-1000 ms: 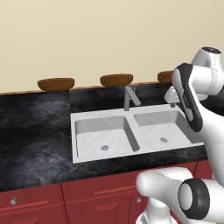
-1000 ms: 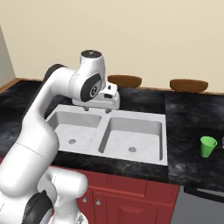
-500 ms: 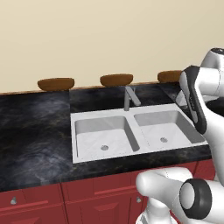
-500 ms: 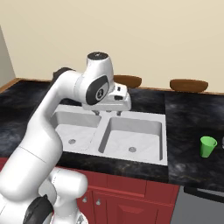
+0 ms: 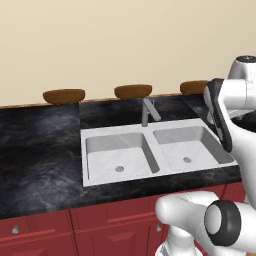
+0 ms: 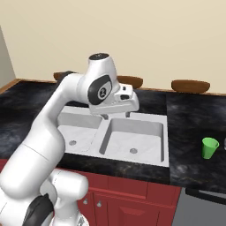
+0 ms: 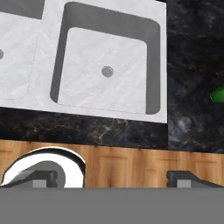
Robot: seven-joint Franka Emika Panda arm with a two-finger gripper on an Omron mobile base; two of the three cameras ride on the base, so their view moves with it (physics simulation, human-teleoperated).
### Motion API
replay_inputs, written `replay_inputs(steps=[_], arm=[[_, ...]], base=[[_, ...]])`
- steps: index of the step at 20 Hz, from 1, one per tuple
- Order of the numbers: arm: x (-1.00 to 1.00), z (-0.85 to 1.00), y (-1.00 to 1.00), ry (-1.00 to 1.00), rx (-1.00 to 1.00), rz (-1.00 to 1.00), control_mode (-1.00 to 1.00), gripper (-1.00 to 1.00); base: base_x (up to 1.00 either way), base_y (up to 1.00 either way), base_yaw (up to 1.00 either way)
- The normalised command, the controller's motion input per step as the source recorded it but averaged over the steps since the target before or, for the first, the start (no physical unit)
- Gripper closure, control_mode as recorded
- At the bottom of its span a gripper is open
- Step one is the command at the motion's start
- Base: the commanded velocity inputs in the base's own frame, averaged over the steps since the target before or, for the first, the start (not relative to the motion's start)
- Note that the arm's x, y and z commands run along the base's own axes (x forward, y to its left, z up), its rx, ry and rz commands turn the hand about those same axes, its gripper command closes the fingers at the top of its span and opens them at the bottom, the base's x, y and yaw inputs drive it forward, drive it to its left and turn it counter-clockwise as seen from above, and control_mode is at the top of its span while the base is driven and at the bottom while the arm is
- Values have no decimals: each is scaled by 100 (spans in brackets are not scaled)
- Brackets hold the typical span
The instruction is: Place the cup in the left basin and the teapot in the right basin of the sink.
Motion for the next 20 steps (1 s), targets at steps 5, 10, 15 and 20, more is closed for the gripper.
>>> replay_inputs(steps=[5, 10, 15, 20], arm=[[0, 0, -28, 14, 0, 0, -100, -100], [0, 0, -35, 17, 0, 0, -100, -100], [5, 0, -42, 12, 0, 0, -100, -100], [14, 0, -48, 1, 1, 0, -100, -100]], base=[[0, 0, 0], [0, 0, 0], [0, 0, 0], [0, 0, 0]])
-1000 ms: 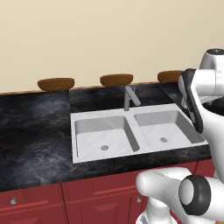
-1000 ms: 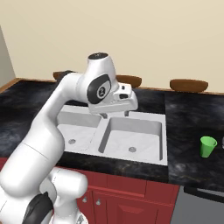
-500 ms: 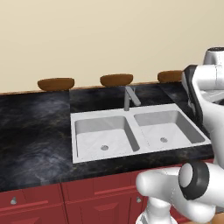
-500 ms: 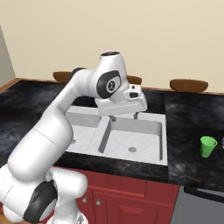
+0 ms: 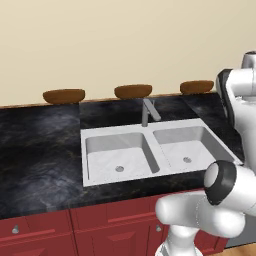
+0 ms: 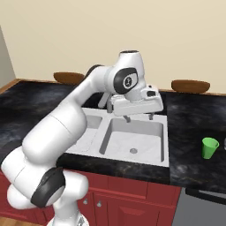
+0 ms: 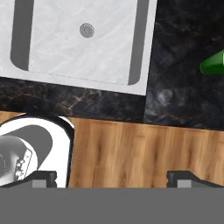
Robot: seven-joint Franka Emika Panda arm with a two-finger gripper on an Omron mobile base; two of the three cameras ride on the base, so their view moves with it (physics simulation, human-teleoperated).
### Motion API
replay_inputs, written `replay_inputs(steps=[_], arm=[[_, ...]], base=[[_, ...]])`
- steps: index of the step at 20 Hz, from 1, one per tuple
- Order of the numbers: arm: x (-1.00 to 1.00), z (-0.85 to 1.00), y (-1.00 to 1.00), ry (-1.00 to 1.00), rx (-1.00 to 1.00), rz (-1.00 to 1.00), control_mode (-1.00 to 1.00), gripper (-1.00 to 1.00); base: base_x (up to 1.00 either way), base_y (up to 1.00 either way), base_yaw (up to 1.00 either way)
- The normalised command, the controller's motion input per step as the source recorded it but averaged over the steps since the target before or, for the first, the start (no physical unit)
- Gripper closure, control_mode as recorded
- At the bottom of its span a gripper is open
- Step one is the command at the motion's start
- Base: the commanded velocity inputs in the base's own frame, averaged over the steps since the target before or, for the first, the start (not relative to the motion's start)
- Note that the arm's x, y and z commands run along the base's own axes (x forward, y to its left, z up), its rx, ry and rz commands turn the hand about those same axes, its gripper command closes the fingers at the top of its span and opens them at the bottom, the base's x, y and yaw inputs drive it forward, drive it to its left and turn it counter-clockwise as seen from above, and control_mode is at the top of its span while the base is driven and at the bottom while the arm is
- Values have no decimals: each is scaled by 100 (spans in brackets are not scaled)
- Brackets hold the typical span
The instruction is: Place the cup in the left basin and the teapot in the right basin of the sink.
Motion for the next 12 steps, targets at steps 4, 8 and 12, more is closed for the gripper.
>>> replay_inputs(steps=[4, 8, 12], arm=[[19, -4, -48, 0, 3, 0, -100, -100], [19, -13, -51, -2, 5, 0, -100, -100], [19, -13, -49, -3, 6, 0, -100, -100]], base=[[0, 0, 0], [0, 0, 0], [0, 0, 0]])
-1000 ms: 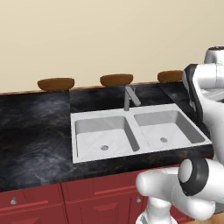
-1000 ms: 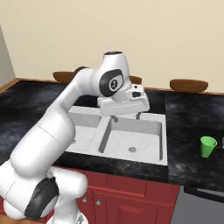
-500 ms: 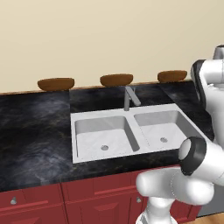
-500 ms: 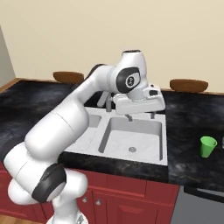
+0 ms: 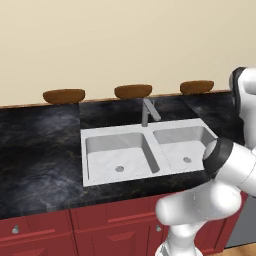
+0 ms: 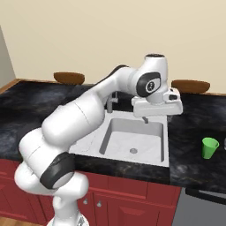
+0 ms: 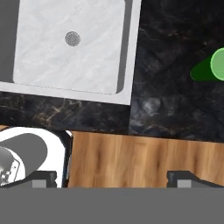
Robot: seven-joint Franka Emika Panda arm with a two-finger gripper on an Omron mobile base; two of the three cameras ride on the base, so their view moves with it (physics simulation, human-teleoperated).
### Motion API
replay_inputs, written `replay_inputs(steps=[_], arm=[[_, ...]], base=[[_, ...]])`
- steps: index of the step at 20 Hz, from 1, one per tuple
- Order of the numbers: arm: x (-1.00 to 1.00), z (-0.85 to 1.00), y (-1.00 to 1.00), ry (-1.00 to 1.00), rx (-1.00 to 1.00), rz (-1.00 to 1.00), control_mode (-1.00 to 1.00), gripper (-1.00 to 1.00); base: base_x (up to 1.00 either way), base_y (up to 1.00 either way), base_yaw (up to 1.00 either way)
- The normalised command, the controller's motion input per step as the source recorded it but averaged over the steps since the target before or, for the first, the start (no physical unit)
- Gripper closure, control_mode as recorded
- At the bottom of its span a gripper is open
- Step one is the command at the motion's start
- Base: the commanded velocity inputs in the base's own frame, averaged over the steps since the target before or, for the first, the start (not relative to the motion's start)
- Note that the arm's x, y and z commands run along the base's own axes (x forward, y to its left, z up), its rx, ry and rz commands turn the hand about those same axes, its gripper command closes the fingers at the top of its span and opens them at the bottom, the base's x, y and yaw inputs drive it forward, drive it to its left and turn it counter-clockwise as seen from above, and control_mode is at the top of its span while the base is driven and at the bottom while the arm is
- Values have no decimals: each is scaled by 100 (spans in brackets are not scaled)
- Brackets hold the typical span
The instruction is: Place the cup in the left basin and the teapot in the right basin of the sink.
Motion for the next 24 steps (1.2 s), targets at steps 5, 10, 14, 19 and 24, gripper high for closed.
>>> replay_inputs(steps=[5, 10, 14, 19, 24], arm=[[17, -13, -49, -1, 5, 0, -100, -100], [12, -9, -44, 0, 7, 0, -100, -100], [6, -1, -34, 0, 3, 0, -100, -100], [12, -8, -31, 0, 0, 0, -100, -100], [21, -18, -24, 0, 0, 0, -100, -100]], base=[[0, 0, 0], [0, 0, 0], [0, 0, 0], [0, 0, 0], [0, 0, 0]])
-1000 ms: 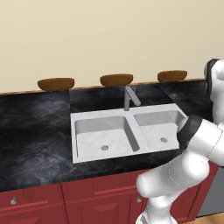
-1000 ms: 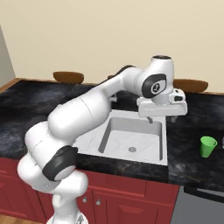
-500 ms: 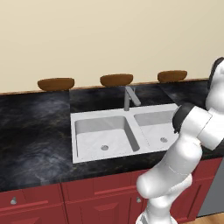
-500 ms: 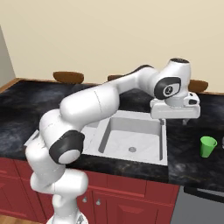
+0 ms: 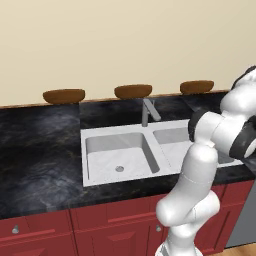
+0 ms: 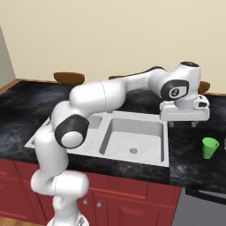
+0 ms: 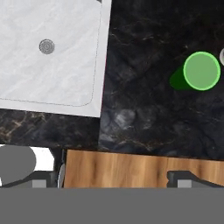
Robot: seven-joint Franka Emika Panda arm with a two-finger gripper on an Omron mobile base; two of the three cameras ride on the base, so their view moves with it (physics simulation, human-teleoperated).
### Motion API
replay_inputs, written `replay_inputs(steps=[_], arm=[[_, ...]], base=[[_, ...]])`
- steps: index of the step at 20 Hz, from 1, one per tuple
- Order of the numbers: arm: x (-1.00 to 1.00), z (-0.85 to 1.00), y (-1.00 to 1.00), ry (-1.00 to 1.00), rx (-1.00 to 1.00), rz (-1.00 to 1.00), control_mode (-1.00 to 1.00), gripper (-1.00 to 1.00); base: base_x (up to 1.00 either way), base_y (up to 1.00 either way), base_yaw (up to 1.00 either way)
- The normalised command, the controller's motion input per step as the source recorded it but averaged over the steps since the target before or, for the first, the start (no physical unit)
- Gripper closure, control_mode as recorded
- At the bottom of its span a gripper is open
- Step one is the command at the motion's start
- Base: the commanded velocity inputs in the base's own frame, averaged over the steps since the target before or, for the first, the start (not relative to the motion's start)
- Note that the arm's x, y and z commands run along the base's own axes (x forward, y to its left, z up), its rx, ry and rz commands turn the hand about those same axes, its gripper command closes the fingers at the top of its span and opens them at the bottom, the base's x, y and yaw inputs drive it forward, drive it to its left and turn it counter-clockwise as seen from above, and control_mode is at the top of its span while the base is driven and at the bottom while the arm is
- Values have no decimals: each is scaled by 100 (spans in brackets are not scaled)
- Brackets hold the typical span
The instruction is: Place the cup in the left basin and the teapot in the right basin of the sink.
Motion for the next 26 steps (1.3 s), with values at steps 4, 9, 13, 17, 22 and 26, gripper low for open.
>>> replay_inputs(steps=[4, 9, 13, 17, 22, 26], arm=[[30, -25, -19, 0, 0, 0, -100, -100], [31, -25, -25, 0, 1, 0, -100, -100], [26, -12, -34, 0, 5, 0, -100, -100], [23, -13, -34, 0, 4, 0, -100, -100], [25, -16, -26, 0, 2, 0, -100, -100], [24, -23, -22, 0, 2, 0, -100, -100]], base=[[0, 0, 0], [0, 0, 0], [0, 0, 0], [0, 0, 0], [0, 0, 0], [0, 0, 0]])
